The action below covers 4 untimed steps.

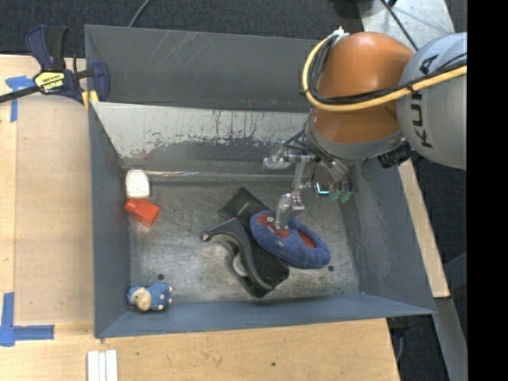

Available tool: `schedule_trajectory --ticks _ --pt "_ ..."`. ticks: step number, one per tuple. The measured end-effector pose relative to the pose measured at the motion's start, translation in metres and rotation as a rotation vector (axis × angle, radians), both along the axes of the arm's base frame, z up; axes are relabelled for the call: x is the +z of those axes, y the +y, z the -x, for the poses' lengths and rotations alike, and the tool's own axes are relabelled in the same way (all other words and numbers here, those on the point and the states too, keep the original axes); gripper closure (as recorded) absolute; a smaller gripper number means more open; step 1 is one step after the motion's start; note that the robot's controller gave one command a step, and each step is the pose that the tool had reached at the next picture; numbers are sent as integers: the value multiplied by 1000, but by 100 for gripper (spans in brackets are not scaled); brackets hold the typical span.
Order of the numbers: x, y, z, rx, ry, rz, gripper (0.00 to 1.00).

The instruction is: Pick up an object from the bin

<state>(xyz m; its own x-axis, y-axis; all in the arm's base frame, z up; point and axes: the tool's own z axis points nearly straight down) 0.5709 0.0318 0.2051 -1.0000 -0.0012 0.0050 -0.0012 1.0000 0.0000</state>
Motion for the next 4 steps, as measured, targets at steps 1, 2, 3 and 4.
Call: schedule_trajectory --ticks 1,2,3,4 --pt "-104 -3 -14 238 -8 0 0" --pt "-126 -7 -1 58 -26 2 0" --pt "-124 -5 -1 58 -24 0 100" --pt "3 -3 -5 36 -17 0 100"
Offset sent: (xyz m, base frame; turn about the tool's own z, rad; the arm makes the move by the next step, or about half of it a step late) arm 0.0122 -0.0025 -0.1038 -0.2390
